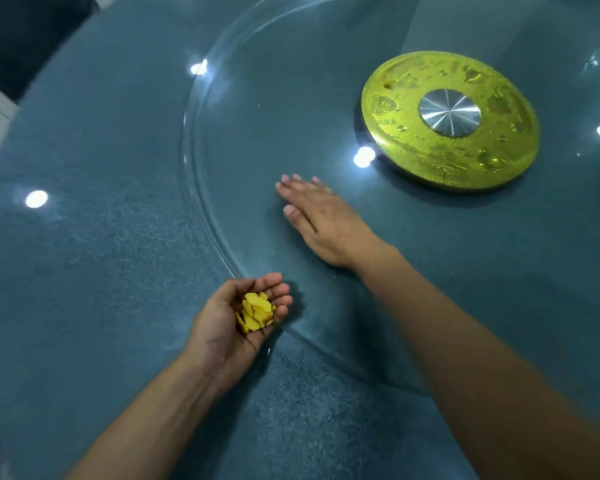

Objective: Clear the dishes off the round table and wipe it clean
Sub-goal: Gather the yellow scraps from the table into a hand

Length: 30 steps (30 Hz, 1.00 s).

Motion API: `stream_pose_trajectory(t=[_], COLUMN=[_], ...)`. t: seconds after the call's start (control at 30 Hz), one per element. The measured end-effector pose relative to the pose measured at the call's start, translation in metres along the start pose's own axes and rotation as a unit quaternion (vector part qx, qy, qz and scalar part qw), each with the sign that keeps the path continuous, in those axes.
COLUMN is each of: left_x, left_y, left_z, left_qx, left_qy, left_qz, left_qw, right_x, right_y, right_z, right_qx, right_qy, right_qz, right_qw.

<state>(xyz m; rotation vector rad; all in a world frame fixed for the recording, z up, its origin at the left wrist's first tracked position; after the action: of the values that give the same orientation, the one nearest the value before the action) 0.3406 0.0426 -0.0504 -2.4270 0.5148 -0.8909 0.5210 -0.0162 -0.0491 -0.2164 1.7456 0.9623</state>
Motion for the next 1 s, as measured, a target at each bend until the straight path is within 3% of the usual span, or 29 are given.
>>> stream_pose_trajectory(t=[0.13, 0.27, 0.33, 0.43, 0.53, 0.63, 0.73, 0.8, 0.87, 0.9, 1.0], left_x=[-0.004, -0.007, -0.012, -0.021, -0.032, -0.042, -0.046, -0.047, -0.046, -0.046, -0.044], left_y=[-0.002, 0.002, 0.006, 0.016, 0.024, 0.032, 0.038, 0.039, 0.038, 0.038, 0.040], left_z=[0.001, -0.004, -0.008, -0.017, -0.024, -0.028, -0.032, -0.033, -0.031, -0.030, -0.029], left_qx=[-0.006, -0.005, -0.006, -0.021, -0.045, -0.070, -0.110, -0.130, -0.141, -0.145, -0.158], left_qy=[-0.003, -0.003, -0.005, -0.010, -0.010, -0.008, 0.009, 0.024, 0.036, 0.041, 0.052], left_qz=[-0.006, -0.004, 0.004, 0.014, 0.018, 0.030, 0.053, 0.068, 0.075, 0.079, 0.087], left_qw=[1.000, 1.000, 1.000, 1.000, 0.999, 0.997, 0.993, 0.989, 0.987, 0.985, 0.982], right_x=[0.014, -0.020, -0.026, -0.006, 0.020, 0.022, -0.008, -0.021, -0.016, -0.011, 0.003], right_y=[0.024, -0.007, -0.020, -0.016, 0.008, 0.022, -0.015, -0.056, -0.080, -0.083, -0.061], right_z=[-0.070, -0.066, -0.038, -0.015, -0.049, -0.113, -0.171, -0.208, -0.224, -0.222, -0.187], right_qx=[-0.079, 0.012, 0.050, 0.050, -0.018, -0.051, 0.100, 0.295, 0.443, 0.472, 0.443], right_qy=[0.052, -0.057, -0.068, -0.007, 0.017, 0.010, -0.171, -0.283, -0.288, -0.280, -0.275], right_qz=[0.036, 0.124, 0.095, 0.004, -0.029, 0.010, 0.089, 0.087, 0.047, 0.030, 0.041], right_qw=[0.995, 0.990, 0.992, 0.999, 0.999, 0.999, 0.976, 0.908, 0.848, 0.836, 0.852])
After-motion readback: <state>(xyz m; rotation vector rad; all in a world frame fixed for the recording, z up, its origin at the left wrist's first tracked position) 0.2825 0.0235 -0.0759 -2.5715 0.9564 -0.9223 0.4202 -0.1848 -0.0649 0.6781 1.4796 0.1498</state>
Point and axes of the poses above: each hand's wrist, its own z-axis towards the middle knuckle, its own x-axis out of the palm, y = z × x, the point moved 6 cm from there along z, towards the middle knuckle, and after that the axes turned 11 degrees about x, right-handed, at the moved point
